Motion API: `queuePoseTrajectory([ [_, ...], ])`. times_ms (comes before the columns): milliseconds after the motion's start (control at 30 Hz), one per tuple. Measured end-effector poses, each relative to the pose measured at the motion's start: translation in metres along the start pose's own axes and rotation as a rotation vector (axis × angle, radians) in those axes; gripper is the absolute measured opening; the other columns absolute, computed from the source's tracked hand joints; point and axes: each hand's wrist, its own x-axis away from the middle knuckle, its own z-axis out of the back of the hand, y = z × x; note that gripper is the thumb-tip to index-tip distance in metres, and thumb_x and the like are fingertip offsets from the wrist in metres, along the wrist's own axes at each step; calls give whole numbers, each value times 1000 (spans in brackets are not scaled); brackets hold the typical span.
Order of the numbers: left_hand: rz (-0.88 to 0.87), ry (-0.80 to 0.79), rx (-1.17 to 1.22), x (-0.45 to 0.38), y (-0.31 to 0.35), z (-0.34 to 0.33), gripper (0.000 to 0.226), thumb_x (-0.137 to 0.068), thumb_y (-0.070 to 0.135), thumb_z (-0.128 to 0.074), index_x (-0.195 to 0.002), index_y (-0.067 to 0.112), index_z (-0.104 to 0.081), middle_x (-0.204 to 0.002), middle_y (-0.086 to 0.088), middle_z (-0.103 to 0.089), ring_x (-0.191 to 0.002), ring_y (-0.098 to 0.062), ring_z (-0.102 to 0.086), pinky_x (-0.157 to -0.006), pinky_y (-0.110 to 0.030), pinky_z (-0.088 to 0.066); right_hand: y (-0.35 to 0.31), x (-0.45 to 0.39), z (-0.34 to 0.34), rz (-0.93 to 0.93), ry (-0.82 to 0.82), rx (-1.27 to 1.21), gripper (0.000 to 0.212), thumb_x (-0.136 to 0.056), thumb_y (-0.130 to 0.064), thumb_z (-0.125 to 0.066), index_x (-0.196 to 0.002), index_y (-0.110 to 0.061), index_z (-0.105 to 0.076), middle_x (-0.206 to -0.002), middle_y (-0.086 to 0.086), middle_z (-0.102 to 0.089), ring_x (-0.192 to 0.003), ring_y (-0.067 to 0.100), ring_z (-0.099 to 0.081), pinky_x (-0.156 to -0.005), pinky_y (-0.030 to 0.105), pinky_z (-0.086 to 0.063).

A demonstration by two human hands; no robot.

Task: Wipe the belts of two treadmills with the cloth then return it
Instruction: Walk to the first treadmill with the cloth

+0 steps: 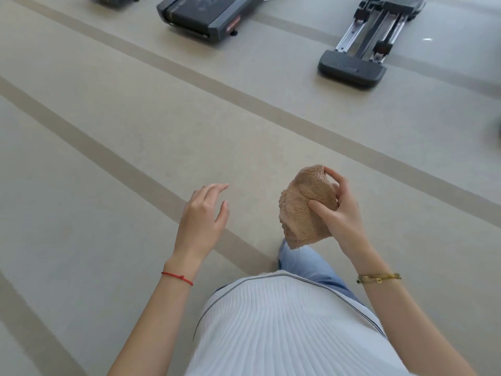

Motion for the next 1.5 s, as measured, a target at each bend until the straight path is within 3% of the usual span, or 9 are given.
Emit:
queuePoseTrajectory([
  [67,-12,-16,-2,-42,-1,-7,36,-97,13,-54,-132,12,-57,-130,-3,-60,-124,-22,-51,-105,-41,-42,0,-39,0,-17,31,-15,67,-84,4,-67,-137,-31,-48,-112,6,-66,-89,2,-65,-78,17,-52],
  [200,-14,-23,2,-133,-1,-24,36,-97,14,-54,-132,12,-57,-129,-4,-60,-124,-22,-51,-105,-42,-41,-6,-131,2,-34,40,-34,66,-84,5,-68,-135,-32,-49,-113,9,-67,-93,11,-66,-86,32,-54],
  [367,-8,9,-4,-262,16,-37,35,-97,14,-55,-131,12,-58,-128,-3,-61,-123,-21,-51,-104,-39,-43,-36,-269,13,13,19,-29,67,-82,6,-68,-128,-40,-50,-108,5,-67,-88,2,-65,-80,21,-53],
  [600,29,79,2,-424,38,-35,34,-97,15,-55,-131,13,-58,-128,-4,-61,-122,-22,-51,-104,-38,-43,-90,-445,15,36,-90,-23,67,-84,5,-67,-131,-39,-49,-108,2,-65,-92,6,-65,-82,22,-53],
  [800,89,99,14,-537,30,-43,35,-96,13,-55,-131,11,-59,-127,-5,-61,-121,-23,-52,-104,-35,-41,-108,-566,-10,23,-163,-45,67,-84,6,-66,-132,-36,-48,-107,3,-65,-92,5,-65,-79,19,-53],
  [1033,116,112,20,-697,-5,-47,34,-96,12,-55,-130,9,-59,-127,-7,-61,-122,-24,-52,-104,-38,-42,-120,-728,-52,-15,-165,-58,65,-84,6,-67,-132,-34,-51,-112,6,-66,-94,6,-66,-83,25,-55],
  [1233,91,168,10,-869,-29,-20,34,-96,12,-55,-129,11,-60,-127,-3,-61,-121,-21,-52,-104,-37,-42,-172,-891,-96,6,-161,-52,65,-84,7,-68,-130,-35,-51,-110,0,-65,-94,4,-65,-87,30,-54],
  [1500,67,133,-13,-1057,-56,8,33,-96,13,-55,-129,12,-59,-129,-4,-60,-122,-22,-52,-104,-36,-42,-228,-1061,-140,6,-99,-57,65,-83,10,-66,-130,-31,-50,-108,3,-64,-90,2,-64,-85,25,-55],
])
